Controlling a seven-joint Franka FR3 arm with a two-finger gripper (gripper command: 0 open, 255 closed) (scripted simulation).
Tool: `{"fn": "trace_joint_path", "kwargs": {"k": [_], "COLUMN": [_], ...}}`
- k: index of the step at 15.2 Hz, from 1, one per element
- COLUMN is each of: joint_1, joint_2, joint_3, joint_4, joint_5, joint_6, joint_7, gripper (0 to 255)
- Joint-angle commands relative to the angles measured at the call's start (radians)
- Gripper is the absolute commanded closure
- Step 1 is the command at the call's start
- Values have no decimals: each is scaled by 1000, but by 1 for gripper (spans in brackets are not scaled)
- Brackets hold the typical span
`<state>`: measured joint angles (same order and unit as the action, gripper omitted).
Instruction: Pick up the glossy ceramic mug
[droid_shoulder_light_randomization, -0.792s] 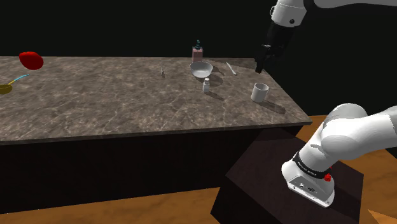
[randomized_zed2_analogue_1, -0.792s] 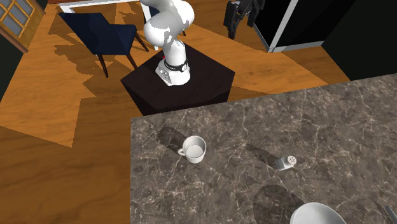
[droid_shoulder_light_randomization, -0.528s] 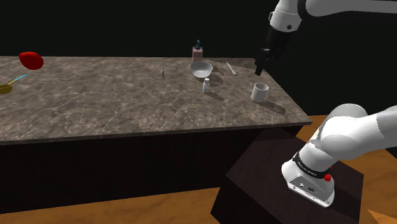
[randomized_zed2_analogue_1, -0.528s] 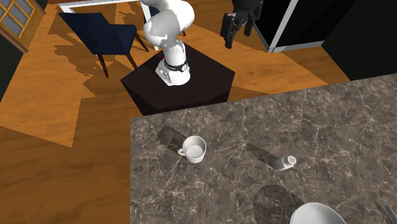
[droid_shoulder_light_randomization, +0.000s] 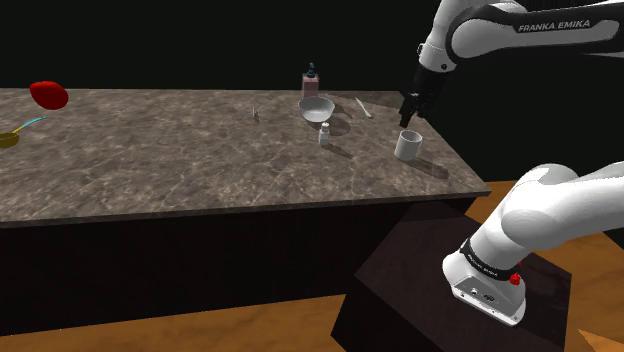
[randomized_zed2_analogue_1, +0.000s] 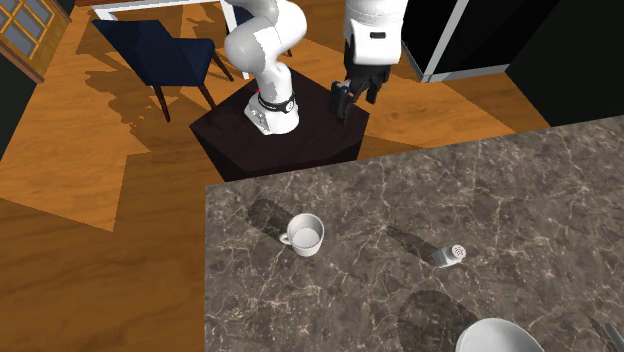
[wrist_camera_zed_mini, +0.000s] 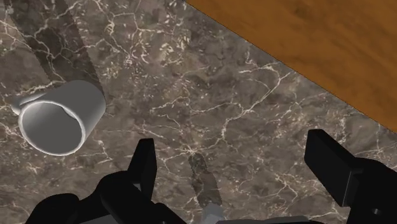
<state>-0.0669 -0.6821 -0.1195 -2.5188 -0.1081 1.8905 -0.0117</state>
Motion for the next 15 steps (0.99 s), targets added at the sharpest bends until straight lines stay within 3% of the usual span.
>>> {"fn": "trace_joint_path", "kwargs": {"k": [1, 9, 15], "joint_1": [-17, -61, -71], "joint_2": [34, 238, 444], "joint_3": [-38, -179, -284], "joint_4": [-23, -36, 13], "joint_5": [-23, -76, -51], "joint_6": [61, 290, 453], "joint_7": [-39, -182, -312], "gripper": [0, 0, 0]}}
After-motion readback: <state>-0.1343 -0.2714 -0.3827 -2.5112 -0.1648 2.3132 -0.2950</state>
